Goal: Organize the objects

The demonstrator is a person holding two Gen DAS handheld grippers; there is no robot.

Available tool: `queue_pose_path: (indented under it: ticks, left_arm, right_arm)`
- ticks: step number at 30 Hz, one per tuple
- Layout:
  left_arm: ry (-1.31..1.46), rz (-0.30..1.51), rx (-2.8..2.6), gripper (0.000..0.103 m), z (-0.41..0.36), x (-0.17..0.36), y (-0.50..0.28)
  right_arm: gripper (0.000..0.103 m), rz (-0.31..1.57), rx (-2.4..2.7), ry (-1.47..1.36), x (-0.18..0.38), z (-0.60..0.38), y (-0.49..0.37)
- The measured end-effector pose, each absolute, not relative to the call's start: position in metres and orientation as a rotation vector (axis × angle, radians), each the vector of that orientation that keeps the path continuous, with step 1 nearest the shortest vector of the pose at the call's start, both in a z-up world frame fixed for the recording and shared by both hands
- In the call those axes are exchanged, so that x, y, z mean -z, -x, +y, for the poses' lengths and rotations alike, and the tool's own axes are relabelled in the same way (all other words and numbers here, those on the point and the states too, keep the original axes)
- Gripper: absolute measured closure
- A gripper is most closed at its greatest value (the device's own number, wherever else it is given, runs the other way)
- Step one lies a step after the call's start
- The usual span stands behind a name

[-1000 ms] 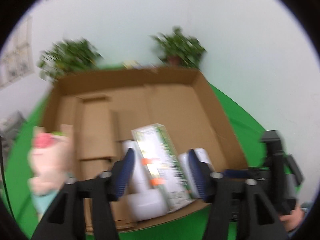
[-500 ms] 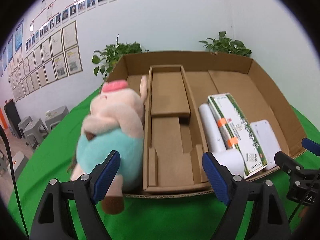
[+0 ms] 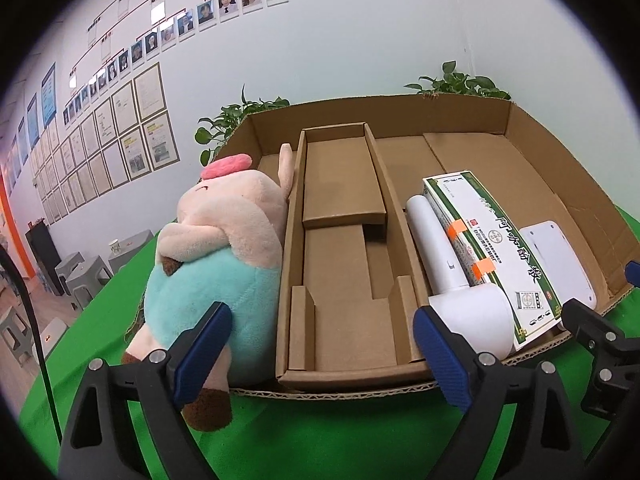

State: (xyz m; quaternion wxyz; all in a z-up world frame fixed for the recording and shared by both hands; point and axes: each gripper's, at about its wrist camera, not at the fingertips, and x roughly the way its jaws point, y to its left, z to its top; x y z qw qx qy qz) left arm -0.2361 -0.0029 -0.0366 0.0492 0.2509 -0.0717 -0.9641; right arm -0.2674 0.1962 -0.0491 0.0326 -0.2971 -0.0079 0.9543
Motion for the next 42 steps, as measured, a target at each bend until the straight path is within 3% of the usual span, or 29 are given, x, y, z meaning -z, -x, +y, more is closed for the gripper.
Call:
queue_pose_path:
  ticks: [42]
  left_arm:
    - [-0.768, -0.224, 2.935, 0.008, -0.0041, 0.0356, 0.2312]
  right_arm:
    - [0.0, -0.017, -2.939, 0.915, 0.0482, 0.1929, 0.2673]
